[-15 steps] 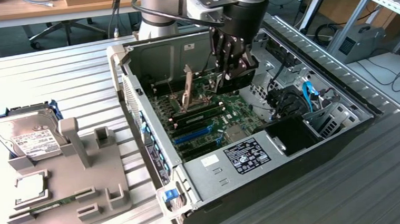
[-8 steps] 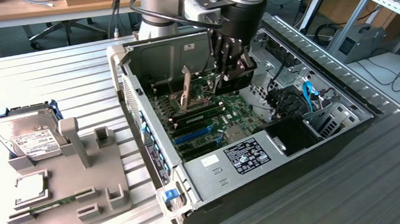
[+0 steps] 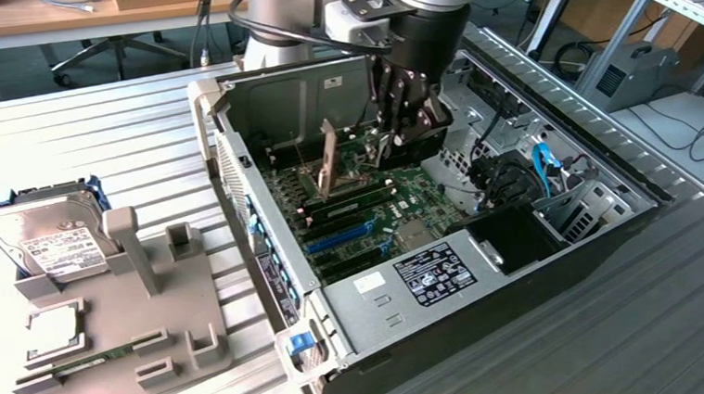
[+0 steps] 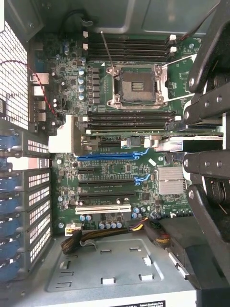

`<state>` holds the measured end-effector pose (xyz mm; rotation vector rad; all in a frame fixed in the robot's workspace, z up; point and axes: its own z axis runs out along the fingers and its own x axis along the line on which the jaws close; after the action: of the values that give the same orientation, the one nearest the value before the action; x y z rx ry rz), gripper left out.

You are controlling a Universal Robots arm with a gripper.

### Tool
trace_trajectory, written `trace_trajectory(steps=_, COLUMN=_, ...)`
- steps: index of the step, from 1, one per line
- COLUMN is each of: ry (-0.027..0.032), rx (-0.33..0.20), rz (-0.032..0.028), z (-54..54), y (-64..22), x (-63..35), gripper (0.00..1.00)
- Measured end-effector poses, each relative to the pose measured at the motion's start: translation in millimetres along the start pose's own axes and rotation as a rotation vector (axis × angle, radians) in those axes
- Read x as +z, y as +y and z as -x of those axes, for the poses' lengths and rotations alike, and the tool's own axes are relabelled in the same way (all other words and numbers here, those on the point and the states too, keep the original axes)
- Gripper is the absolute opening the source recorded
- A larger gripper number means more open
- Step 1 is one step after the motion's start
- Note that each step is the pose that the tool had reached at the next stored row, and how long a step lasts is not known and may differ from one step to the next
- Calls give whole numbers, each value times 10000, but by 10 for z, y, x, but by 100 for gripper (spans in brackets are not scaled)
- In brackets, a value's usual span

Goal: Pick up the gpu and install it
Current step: 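Insert the gpu into the slot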

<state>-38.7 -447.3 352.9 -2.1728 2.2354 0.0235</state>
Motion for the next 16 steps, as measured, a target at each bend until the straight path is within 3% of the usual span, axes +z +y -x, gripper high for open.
trace_trajectory(steps=16, ry=1, rx=0, rz=0, z=-70, y=3, x=39, gripper=26)
